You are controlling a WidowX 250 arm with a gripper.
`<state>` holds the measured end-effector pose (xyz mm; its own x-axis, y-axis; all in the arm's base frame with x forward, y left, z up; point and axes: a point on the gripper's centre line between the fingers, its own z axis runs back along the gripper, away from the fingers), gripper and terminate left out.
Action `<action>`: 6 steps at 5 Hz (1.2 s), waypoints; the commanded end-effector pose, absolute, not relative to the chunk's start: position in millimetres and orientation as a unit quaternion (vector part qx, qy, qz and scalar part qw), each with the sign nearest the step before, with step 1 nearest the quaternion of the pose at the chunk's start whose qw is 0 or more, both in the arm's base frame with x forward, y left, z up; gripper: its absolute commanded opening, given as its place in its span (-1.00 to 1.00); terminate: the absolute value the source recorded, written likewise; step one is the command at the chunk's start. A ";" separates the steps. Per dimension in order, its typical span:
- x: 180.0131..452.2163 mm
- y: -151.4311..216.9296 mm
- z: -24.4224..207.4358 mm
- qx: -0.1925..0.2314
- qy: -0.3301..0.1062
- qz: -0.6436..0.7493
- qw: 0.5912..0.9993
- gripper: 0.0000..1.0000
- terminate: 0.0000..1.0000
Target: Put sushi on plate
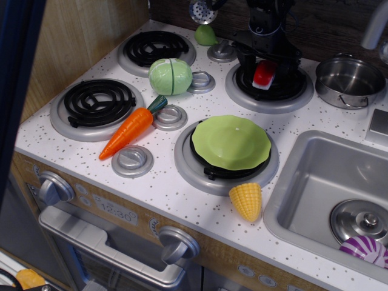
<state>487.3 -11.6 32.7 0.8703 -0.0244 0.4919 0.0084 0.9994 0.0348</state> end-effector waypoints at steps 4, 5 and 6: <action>437.4 -8.8 112.6 0.071 -0.200 0.051 0.976 -1.00 -1.00; 406.8 -15.2 103.2 0.069 -0.196 0.090 0.974 -1.00 -1.00; 379.6 -19.5 92.5 0.043 -0.189 0.120 0.974 -1.00 -1.00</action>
<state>363.4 -19.2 57.4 0.9149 0.2241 0.3357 -0.2623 0.9622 0.0726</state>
